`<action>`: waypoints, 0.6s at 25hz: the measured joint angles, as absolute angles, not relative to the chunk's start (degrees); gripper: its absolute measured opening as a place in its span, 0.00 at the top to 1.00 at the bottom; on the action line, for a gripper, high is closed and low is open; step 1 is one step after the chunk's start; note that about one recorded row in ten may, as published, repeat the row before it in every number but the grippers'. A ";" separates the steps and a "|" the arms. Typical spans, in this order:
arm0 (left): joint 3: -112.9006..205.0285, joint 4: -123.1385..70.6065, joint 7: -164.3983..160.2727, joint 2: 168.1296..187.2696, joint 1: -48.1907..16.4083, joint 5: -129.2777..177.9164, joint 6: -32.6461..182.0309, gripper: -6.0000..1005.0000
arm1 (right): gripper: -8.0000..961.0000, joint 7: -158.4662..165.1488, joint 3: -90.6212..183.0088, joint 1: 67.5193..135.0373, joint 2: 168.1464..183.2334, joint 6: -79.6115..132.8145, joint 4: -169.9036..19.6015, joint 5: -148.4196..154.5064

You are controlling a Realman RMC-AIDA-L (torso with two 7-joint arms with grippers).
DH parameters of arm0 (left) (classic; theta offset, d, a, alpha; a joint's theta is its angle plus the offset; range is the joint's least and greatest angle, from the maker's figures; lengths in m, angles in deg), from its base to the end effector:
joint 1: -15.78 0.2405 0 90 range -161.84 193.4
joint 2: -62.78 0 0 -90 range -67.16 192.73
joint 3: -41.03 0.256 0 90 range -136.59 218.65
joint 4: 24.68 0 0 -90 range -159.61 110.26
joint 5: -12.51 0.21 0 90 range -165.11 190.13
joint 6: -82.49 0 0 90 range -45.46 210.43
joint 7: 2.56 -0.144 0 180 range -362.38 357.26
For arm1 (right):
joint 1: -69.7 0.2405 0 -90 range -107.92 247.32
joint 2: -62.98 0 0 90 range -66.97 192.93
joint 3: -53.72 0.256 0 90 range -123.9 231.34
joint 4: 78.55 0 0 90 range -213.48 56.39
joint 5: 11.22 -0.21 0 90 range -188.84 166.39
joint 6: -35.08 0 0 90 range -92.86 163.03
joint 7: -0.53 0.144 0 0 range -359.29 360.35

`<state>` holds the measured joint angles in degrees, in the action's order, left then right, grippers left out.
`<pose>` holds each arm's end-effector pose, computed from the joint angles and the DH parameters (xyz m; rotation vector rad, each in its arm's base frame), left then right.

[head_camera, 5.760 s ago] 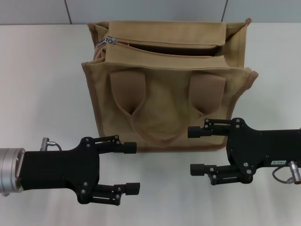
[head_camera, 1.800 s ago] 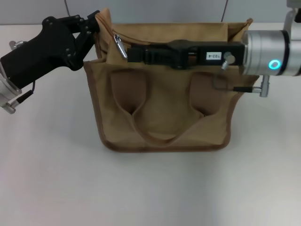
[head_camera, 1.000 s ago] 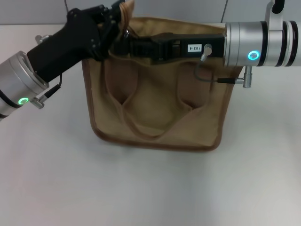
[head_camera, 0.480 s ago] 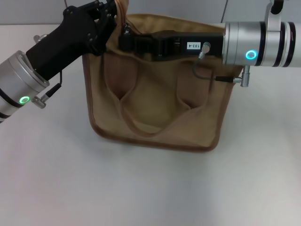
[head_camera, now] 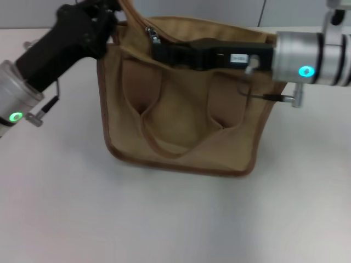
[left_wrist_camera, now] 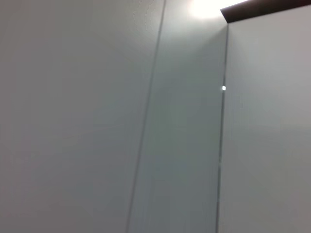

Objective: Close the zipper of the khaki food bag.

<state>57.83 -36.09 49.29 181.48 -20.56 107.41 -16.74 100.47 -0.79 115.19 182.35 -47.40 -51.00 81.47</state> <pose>-0.2208 0.3398 0.0136 -2.1384 -0.3414 -1.4679 0.1452 0.3819 -0.0367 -2.7739 0.9803 1.0854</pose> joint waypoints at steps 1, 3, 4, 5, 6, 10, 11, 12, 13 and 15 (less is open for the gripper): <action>57.83 -36.29 49.71 181.36 -20.08 106.47 -16.74 0.94 | 0.99 101.18 -0.72 113.58 182.12 -48.15 -49.39 81.66; 57.81 -36.60 50.26 181.20 -19.21 104.88 -16.70 0.94 | 0.99 103.13 -0.50 109.57 181.49 -49.36 -45.44 82.13; 57.80 -36.72 50.30 181.14 -18.90 104.43 -16.64 0.94 | 0.99 104.20 -0.38 107.44 181.04 -49.83 -43.47 82.27; 57.78 -37.01 50.33 181.10 -18.37 103.69 -16.54 0.94 | 0.99 104.87 -0.21 105.74 180.59 -50.29 -42.15 82.27; 57.77 -37.25 50.34 181.10 -17.94 103.15 -16.46 0.94 | 0.99 105.59 0.42 103.60 180.03 -51.08 -40.46 82.26; 57.75 -37.79 50.35 181.19 -16.86 102.04 -15.98 0.94 | 0.99 105.72 7.54 98.15 178.60 -56.18 -37.97 82.12; 57.76 -37.76 50.35 181.18 -16.79 101.97 -15.91 0.94 | 0.99 105.13 9.71 97.53 178.49 -57.70 -38.05 82.14; 57.86 -37.70 50.35 181.19 -16.79 101.91 -15.86 0.94 | 0.99 104.19 11.76 97.02 178.45 -59.54 -38.24 82.19; 58.00 -37.62 50.35 181.23 -16.80 101.89 -15.72 0.94 | 0.99 103.01 13.19 96.67 178.43 -61.47 -38.49 82.27; 58.12 -37.53 50.35 181.27 -16.88 101.89 -15.47 0.94 | 0.99 99.67 14.79 96.00 178.36 -64.91 -39.14 82.33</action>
